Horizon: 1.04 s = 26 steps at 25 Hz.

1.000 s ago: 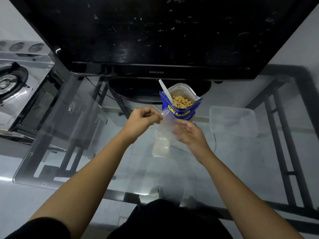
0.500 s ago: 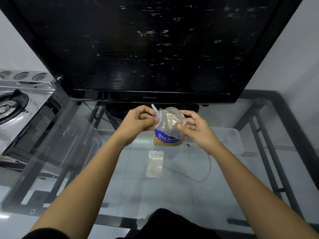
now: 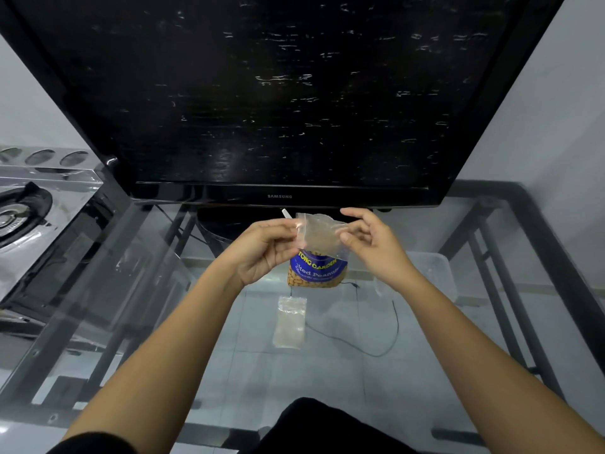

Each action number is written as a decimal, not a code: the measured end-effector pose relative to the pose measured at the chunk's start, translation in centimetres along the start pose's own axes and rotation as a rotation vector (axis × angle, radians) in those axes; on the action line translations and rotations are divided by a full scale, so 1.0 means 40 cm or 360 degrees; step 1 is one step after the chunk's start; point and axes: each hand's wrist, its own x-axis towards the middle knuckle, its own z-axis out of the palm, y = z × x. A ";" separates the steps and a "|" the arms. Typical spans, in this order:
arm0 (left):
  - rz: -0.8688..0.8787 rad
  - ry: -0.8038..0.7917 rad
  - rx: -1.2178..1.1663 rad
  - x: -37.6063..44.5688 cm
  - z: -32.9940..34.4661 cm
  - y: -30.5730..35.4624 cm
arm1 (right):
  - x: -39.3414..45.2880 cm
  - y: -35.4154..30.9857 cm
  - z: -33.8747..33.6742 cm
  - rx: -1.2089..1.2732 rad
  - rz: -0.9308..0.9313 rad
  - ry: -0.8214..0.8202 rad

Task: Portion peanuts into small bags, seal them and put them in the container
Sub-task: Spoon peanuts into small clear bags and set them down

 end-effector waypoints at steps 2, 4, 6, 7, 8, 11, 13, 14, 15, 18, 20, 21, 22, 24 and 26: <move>0.0099 0.0053 0.0223 0.002 0.006 0.002 | 0.002 -0.002 -0.005 0.0024 0.0020 -0.0010; 0.0226 0.0065 0.0436 0.001 0.008 0.002 | 0.002 -0.001 -0.006 0.0034 0.0048 -0.0038; 0.0355 0.0050 0.0646 -0.004 0.008 0.005 | 0.002 0.002 -0.009 0.0006 0.0080 -0.0072; 0.0422 0.0082 0.0789 -0.006 0.009 0.007 | 0.002 0.004 -0.012 0.0016 0.0098 -0.0105; 0.0484 0.0149 0.0943 -0.006 0.009 0.008 | 0.001 0.007 -0.016 0.0066 0.0118 -0.0147; 0.0646 0.0349 0.1351 -0.002 0.014 0.004 | -0.001 0.014 -0.024 0.0231 0.0186 -0.0215; 0.0721 0.0400 0.1573 0.002 0.020 -0.004 | 0.002 0.018 -0.025 0.0115 0.0195 -0.0196; 0.0724 0.0418 0.1617 0.003 0.022 -0.007 | 0.003 0.021 -0.024 0.0020 0.0176 -0.0129; 0.0699 0.0444 0.1600 0.004 0.023 -0.008 | 0.003 0.022 -0.024 -0.0107 0.0125 -0.0014; 0.0574 0.0474 0.1384 0.009 0.026 -0.009 | -0.002 0.009 -0.022 -0.0643 -0.0261 0.0248; 0.0500 0.0467 0.1240 0.012 0.031 -0.012 | -0.002 -0.004 -0.006 -0.0893 -0.0439 0.0082; 0.0479 0.0456 0.1168 0.014 0.036 -0.015 | 0.000 -0.009 0.005 -0.1007 -0.0459 -0.0019; 0.0471 0.0436 0.1112 0.019 0.038 -0.018 | 0.006 -0.008 0.016 -0.1129 -0.0469 -0.0063; 0.0478 0.0385 0.1094 0.034 0.034 -0.027 | 0.018 0.004 0.032 -0.1386 -0.0556 0.0045; 0.0476 0.0345 0.1073 0.040 0.034 -0.033 | 0.028 0.011 0.036 -0.1460 -0.0611 0.0143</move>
